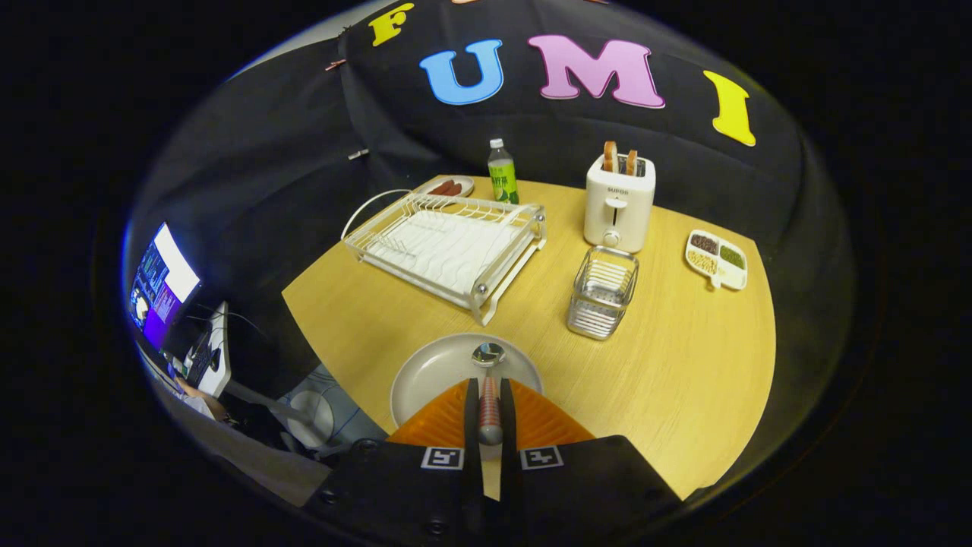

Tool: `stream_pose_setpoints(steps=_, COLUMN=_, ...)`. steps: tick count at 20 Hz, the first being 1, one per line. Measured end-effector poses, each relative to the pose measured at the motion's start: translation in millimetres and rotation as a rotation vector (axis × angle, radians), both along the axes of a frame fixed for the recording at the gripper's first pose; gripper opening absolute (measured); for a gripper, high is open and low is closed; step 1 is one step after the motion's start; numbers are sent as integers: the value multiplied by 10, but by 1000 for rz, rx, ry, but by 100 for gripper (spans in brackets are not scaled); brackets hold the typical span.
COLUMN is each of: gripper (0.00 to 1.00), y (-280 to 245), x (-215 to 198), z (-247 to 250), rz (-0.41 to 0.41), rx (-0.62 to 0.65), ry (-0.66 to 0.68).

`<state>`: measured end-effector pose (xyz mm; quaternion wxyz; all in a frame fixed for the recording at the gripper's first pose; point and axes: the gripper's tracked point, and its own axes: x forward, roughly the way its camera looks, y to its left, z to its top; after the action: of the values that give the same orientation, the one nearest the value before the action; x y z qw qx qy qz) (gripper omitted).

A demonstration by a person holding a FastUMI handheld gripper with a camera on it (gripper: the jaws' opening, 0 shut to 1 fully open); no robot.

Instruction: Take the plate from the dish rack, then take the spoon from the basket and place it into the plate.

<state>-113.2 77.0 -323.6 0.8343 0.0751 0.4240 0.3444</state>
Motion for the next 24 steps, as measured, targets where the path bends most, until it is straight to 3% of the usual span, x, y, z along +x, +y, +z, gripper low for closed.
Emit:
stream_pose_setpoints(steps=11, gripper=12, y=477, x=-191, z=-395, rz=-75, rx=-10, ry=106)
stream_pose_setpoints(steps=21, gripper=15, y=550, x=-494, z=-869, rz=-111, rx=-171, ry=150)
stream_pose_setpoints(steps=24, gripper=22, y=453, x=-497, z=-961, rz=-158, rx=-232, ry=159)
